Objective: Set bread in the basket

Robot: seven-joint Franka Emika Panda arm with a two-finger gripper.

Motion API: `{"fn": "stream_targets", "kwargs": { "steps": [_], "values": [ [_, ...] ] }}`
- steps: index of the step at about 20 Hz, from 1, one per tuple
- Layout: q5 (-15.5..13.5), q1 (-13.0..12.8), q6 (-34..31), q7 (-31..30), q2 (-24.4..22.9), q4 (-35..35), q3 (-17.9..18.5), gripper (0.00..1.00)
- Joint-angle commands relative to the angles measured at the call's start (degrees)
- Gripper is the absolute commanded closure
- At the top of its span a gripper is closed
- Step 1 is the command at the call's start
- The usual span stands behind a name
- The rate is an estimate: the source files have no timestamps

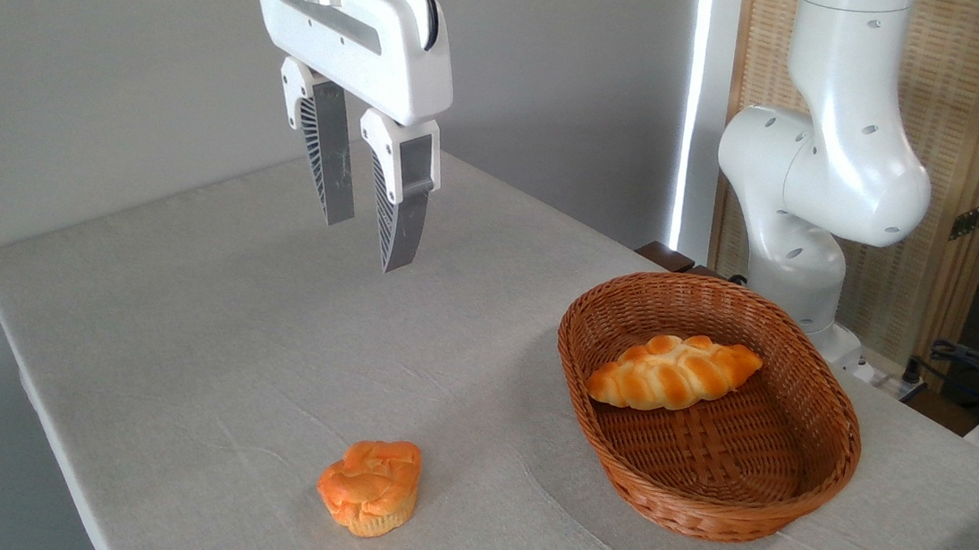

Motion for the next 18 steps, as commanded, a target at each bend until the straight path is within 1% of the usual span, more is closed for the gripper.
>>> {"fn": "stream_targets", "kwargs": {
  "steps": [1, 15, 17, 18],
  "values": [
    [0.2, -0.3, -0.7, 0.1, 0.1, 0.0, 0.4, 0.00],
    [0.2, -0.3, -0.5, 0.2, 0.1, -0.4, 0.4, 0.00],
    [0.0, -0.3, 1.0, -0.1, 0.0, -0.7, 0.4, 0.00],
    [-0.2, -0.3, 2.8, -0.1, -0.1, -0.9, 0.4, 0.00]
  ]
}}
